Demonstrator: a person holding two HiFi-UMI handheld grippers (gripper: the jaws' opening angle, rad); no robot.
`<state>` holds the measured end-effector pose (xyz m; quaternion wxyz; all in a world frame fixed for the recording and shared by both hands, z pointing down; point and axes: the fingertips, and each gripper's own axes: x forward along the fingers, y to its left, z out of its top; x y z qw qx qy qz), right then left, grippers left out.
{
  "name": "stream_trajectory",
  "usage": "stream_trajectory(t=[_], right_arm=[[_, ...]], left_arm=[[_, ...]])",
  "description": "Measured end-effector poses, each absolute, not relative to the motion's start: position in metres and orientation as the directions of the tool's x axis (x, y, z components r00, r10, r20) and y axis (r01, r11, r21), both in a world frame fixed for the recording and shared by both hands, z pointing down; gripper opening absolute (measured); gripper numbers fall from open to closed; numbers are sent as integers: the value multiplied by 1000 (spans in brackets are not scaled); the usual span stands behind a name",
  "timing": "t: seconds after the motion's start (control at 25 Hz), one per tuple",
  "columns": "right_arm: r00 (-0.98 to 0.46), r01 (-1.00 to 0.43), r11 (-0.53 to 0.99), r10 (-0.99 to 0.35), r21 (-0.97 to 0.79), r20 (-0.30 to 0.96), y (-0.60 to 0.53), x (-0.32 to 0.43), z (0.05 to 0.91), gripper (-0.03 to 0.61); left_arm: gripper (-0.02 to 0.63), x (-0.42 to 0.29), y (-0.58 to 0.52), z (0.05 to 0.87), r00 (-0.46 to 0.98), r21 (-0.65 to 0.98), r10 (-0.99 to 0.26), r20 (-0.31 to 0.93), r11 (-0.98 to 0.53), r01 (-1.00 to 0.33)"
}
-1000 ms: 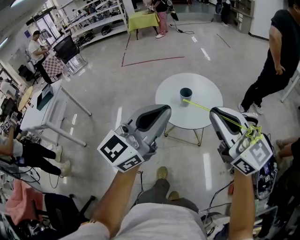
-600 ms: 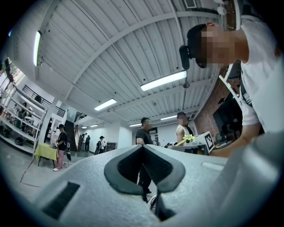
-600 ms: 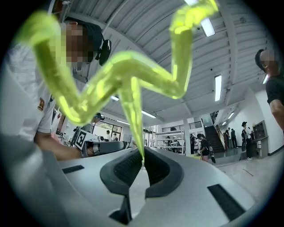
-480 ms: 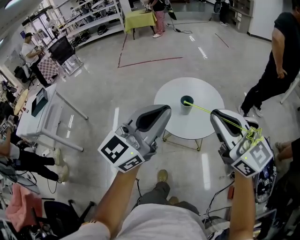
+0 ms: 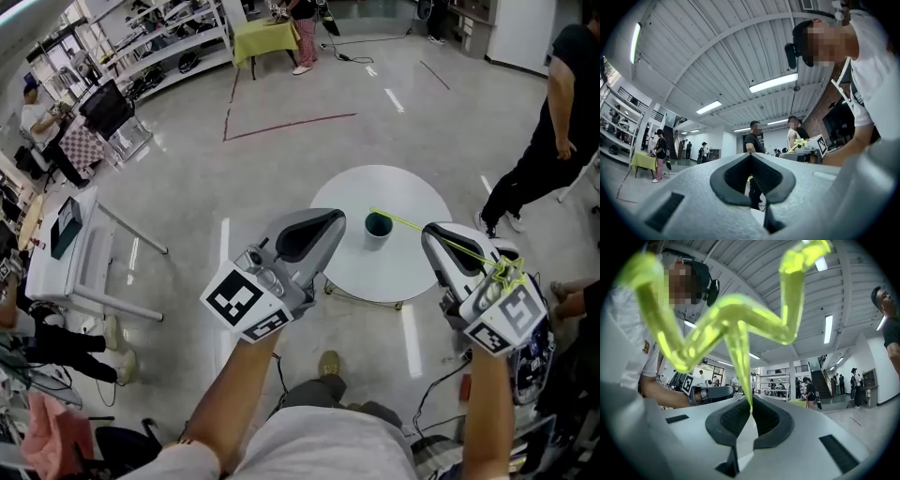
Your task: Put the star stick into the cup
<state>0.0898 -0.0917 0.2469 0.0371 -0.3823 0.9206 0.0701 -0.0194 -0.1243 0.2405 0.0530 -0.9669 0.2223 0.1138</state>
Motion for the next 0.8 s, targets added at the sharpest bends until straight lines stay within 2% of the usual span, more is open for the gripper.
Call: stream_trajectory(t=[0.8], right_arm=[[-628,-767,632,-775,109,75,-179,92,297,20]], left_arm=[[14,-19,-219,268,913,-36,-342,-224,-933,-358]])
